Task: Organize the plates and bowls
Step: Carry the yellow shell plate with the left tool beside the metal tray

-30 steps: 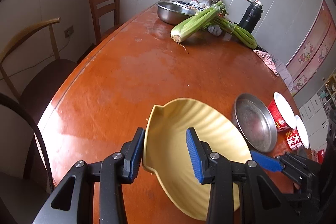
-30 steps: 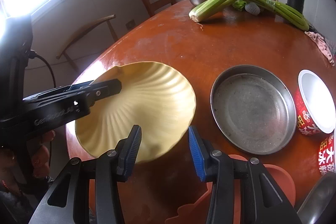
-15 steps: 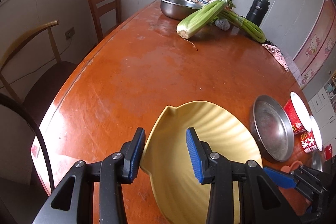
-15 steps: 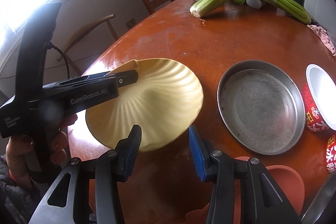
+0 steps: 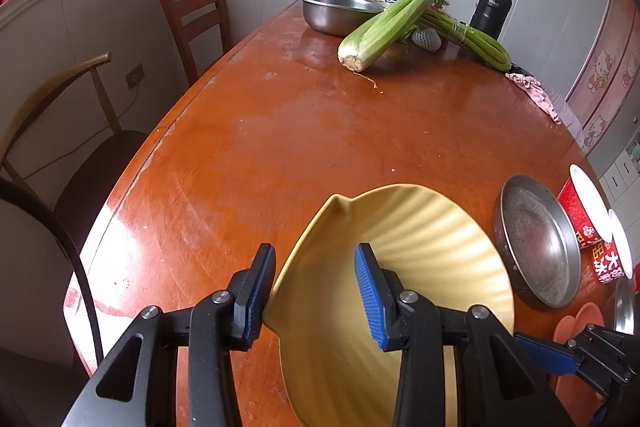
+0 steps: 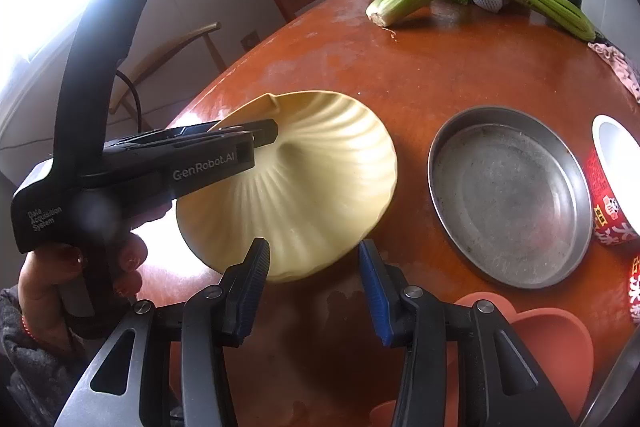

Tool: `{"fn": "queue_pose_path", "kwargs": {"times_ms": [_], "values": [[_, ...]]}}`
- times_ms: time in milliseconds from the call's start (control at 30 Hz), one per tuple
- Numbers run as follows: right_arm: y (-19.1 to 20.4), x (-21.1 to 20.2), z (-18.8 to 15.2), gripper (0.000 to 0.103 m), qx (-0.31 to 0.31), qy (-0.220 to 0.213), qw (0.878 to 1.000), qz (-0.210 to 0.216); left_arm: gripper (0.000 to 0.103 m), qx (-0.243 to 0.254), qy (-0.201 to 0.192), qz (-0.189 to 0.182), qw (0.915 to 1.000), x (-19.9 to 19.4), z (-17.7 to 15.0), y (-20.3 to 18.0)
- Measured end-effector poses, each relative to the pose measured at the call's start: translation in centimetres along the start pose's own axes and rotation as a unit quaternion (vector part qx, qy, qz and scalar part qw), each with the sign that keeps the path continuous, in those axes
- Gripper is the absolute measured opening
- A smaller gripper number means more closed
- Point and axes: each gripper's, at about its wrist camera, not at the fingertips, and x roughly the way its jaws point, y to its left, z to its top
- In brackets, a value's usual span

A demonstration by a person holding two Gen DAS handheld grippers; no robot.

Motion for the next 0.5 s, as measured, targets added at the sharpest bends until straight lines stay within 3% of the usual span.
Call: {"fn": "queue_pose_path", "kwargs": {"times_ms": [500], "values": [[0.33,0.09,-0.10,0.049,0.003,0.000,1.000,0.002,0.045,0.009,0.003,-0.002,1.0000,0.54,-0.72,0.08]]}}
